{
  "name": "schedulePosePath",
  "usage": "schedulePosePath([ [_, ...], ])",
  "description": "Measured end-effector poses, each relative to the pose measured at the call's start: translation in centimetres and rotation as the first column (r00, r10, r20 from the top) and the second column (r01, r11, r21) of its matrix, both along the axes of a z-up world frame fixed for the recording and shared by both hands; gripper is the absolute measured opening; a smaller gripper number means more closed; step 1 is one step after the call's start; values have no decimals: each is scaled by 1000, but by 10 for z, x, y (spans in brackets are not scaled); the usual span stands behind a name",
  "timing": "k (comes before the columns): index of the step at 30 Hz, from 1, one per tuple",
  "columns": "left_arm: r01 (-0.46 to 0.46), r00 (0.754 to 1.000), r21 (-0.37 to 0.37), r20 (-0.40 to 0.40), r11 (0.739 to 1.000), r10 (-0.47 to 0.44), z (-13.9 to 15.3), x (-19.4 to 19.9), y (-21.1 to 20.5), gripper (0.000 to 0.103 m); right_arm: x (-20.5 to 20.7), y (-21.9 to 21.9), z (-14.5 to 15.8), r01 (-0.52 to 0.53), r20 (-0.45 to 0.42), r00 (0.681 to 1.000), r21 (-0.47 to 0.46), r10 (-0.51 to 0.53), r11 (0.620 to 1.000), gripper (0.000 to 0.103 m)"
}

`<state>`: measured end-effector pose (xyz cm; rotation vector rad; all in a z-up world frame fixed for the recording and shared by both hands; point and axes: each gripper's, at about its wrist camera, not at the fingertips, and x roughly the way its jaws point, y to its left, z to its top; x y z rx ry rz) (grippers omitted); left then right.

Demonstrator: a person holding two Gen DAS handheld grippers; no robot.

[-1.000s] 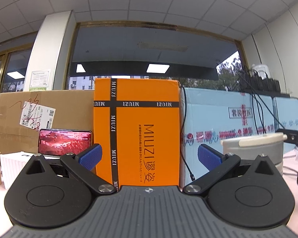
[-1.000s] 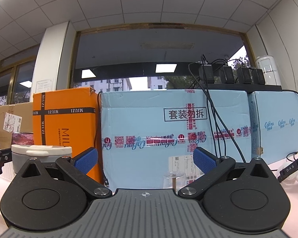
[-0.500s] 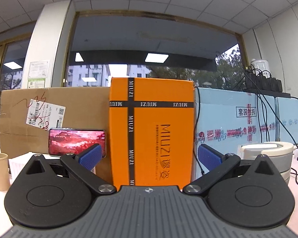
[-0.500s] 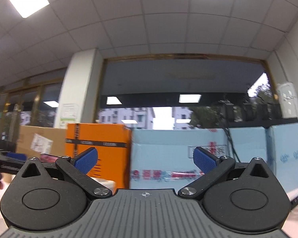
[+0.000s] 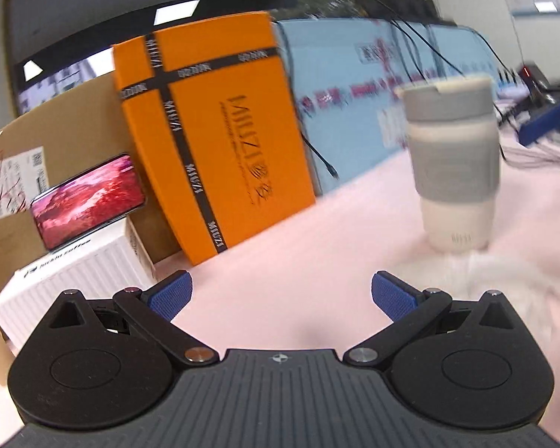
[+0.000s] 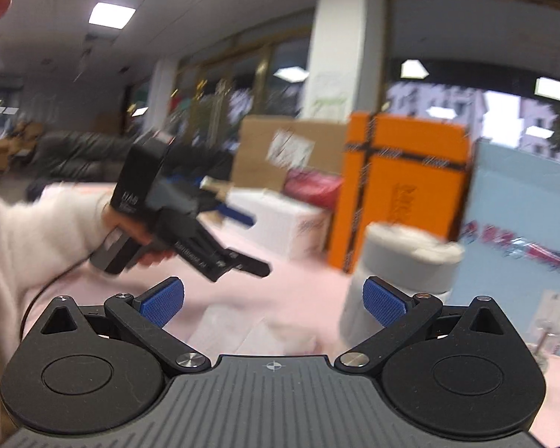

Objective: Clean container
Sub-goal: 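Move the right tool down to the white tissue beside the cup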

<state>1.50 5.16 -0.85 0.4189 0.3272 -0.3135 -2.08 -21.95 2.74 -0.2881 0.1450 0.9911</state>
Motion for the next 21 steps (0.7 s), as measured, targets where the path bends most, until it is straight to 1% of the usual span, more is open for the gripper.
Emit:
schedulePosePath([
  [3, 69, 998, 68, -13, 995, -68, -9, -9, -10, 103, 1, 18, -5, -60, 3, 998, -112, 60, 992, 103],
  [5, 91, 996, 99, -28, 991, -89, -14, -10, -16, 103, 5, 31, -7, -91, 15, 995, -184, 95, 979, 103],
  [8, 124, 992, 140, -43, 982, -119, -19, -13, -22, 103, 11, 46, -13, -140, -2, 989, -267, 145, 954, 103],
  [10, 142, 990, 139, -44, 980, -137, -18, -15, -21, 103, 16, 59, -18, -164, -16, 986, -308, 167, 937, 103],
  [12, 146, 989, 129, -51, 981, -141, -16, -14, -19, 103, 21, 70, -23, -172, -9, 984, -336, 179, 926, 103],
  [13, 143, 989, 129, -56, 981, -137, -16, -14, -17, 103, 29, 71, -28, -184, -26, 982, -349, 187, 919, 103],
  [17, 118, 992, 123, -63, 985, -111, -16, -10, -10, 103, 35, 83, -29, -203, -72, 979, -372, 190, 906, 102],
  [19, 107, 993, 112, -57, 988, -101, -14, -11, -6, 103, 38, 89, -31, -186, -68, 982, -400, 174, 898, 102],
  [21, 100, 994, 101, -55, 990, -95, -13, -10, -3, 103, 37, 91, -34, -146, -72, 989, -398, 128, 906, 102],
])
